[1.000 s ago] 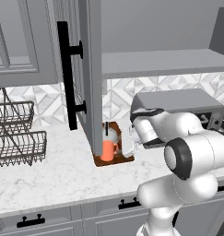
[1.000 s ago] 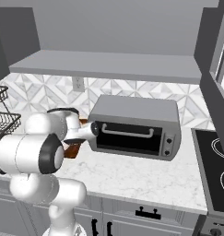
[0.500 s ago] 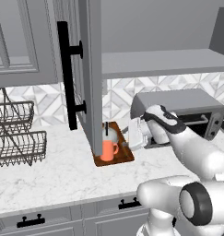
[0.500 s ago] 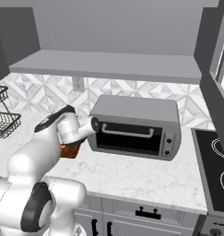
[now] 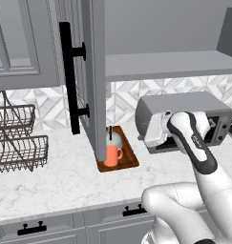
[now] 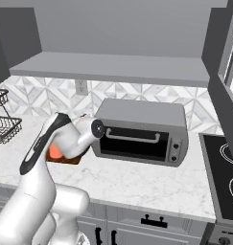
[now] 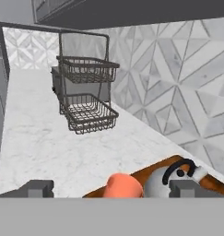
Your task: Pick the kettle from the counter and place it on the tray. Then pick the mug from the cabinet and place it on the tray. Then close the cabinet doors.
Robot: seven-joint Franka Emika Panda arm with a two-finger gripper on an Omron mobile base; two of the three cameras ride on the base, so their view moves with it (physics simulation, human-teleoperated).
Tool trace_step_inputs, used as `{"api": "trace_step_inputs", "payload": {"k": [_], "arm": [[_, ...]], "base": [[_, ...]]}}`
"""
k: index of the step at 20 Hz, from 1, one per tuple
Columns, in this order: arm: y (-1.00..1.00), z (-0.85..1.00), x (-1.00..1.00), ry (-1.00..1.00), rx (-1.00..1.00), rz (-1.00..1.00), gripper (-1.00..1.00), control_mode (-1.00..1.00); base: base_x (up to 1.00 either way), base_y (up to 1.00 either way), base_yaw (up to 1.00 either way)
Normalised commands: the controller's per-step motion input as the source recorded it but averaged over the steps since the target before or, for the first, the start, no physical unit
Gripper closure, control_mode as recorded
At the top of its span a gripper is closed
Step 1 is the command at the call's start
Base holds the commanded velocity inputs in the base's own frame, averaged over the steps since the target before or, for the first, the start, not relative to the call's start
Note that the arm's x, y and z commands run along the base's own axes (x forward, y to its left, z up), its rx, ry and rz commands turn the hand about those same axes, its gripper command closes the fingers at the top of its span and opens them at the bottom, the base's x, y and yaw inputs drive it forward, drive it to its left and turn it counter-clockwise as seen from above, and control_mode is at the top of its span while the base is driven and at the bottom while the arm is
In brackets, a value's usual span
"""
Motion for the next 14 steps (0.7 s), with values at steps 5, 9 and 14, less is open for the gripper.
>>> {"api": "trace_step_inputs", "payload": {"k": [5,9,14], "arm": [[-0.75,0.40,-0.21,0.00,0.07,-0.21,-1.00,-1.00],[-0.83,0.53,-0.19,0.01,0.11,-0.20,-1.00,-1.00],[-0.77,0.20,-0.19,0.01,0.15,-0.19,-1.00,-1.00]], "base": [[0.00,0.00,0.00],[0.00,0.00,0.00],[0.00,0.00,0.00]]}}
